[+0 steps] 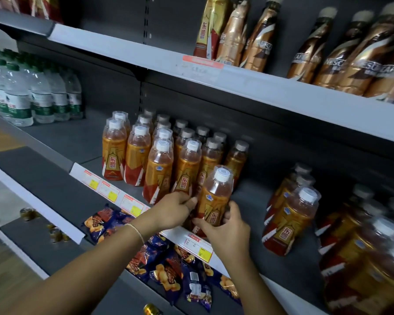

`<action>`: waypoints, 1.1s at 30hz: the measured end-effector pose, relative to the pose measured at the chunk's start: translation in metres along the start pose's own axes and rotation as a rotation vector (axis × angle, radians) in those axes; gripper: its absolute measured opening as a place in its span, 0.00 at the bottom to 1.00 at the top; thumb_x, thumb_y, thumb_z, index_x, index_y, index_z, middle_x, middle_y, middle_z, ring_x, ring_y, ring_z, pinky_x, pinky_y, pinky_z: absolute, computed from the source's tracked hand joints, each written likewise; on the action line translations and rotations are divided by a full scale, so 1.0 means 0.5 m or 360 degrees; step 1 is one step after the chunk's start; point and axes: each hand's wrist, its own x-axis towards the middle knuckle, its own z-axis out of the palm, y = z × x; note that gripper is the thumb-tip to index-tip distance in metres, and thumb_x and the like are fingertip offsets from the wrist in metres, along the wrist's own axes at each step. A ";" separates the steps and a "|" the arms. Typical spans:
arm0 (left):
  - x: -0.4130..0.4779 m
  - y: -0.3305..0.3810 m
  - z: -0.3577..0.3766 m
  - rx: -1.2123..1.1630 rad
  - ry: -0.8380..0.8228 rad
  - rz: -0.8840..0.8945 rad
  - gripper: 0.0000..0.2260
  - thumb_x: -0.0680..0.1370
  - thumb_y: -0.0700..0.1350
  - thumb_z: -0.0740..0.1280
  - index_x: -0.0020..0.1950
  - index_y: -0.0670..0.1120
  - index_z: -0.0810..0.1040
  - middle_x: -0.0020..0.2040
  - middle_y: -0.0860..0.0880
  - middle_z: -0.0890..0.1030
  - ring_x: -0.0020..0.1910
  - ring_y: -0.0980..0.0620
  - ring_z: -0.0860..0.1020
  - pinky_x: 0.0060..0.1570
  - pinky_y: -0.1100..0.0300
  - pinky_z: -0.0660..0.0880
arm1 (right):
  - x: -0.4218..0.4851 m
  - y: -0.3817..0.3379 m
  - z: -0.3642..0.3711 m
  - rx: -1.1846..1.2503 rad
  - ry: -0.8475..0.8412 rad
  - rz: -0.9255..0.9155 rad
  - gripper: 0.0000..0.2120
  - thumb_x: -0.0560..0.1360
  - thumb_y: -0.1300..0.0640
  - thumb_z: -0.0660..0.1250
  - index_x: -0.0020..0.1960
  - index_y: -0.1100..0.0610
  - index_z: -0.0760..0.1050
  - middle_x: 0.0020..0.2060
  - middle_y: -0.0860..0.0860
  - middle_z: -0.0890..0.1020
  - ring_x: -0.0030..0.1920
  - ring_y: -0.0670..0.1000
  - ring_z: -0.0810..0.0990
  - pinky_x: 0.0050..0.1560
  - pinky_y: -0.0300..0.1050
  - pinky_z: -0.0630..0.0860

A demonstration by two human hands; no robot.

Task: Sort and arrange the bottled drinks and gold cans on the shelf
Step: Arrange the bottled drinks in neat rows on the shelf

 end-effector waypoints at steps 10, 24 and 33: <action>0.034 0.049 0.131 0.0055 0.0103 0.0222 0.24 0.82 0.58 0.55 0.37 0.45 0.78 0.31 0.54 0.79 0.34 0.58 0.77 0.36 0.63 0.71 | -0.045 0.083 -0.131 0.0026 0.0067 0.0036 0.29 0.59 0.40 0.79 0.55 0.43 0.73 0.46 0.41 0.80 0.44 0.40 0.78 0.43 0.37 0.79; 0.017 0.115 0.263 0.0080 0.0057 0.0450 0.21 0.83 0.57 0.53 0.33 0.50 0.71 0.32 0.53 0.76 0.34 0.57 0.75 0.36 0.63 0.67 | -0.114 0.145 -0.226 0.0154 0.0227 0.0146 0.40 0.61 0.38 0.78 0.68 0.41 0.65 0.61 0.40 0.74 0.56 0.36 0.75 0.46 0.28 0.76; 0.018 0.140 0.303 0.0033 0.0048 0.0486 0.21 0.83 0.56 0.53 0.33 0.51 0.70 0.30 0.54 0.76 0.34 0.51 0.79 0.40 0.56 0.76 | -0.121 0.164 -0.249 0.0099 0.0328 0.0174 0.40 0.63 0.42 0.79 0.70 0.44 0.66 0.61 0.42 0.74 0.57 0.40 0.75 0.54 0.36 0.75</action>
